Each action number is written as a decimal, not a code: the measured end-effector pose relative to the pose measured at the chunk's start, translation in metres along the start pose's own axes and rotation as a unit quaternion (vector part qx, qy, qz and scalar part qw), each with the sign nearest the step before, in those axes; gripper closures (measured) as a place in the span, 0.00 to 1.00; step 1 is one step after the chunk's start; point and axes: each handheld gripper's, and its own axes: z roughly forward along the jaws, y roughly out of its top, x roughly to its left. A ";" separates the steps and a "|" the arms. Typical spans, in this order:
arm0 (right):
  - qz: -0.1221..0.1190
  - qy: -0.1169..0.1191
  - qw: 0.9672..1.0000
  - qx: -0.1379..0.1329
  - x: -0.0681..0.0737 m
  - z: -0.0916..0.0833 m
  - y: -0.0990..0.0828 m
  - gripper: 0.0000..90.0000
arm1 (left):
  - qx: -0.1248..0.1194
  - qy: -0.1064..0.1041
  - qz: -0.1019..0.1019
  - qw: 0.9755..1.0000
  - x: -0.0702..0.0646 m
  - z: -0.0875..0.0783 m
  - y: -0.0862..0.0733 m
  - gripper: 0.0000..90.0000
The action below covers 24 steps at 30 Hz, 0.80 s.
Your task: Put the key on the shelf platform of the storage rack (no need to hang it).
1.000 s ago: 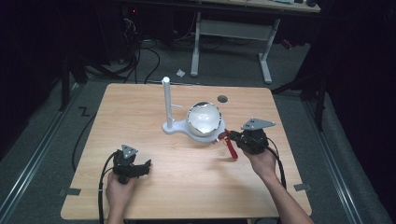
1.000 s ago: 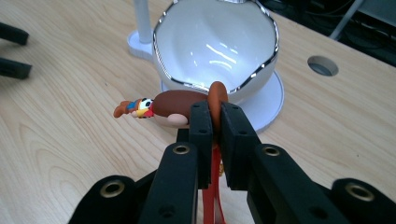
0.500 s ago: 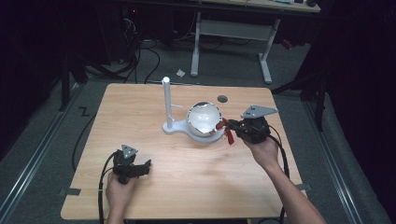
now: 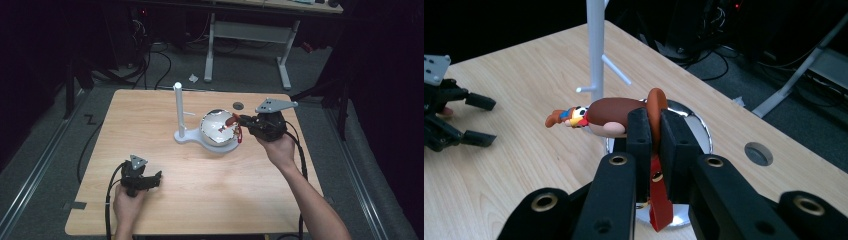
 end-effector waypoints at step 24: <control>0.005 -0.003 1.000 0.010 -0.006 0.035 0.023 0.93 | -0.001 0.003 -0.008 1.000 -0.001 0.000 0.000 0.17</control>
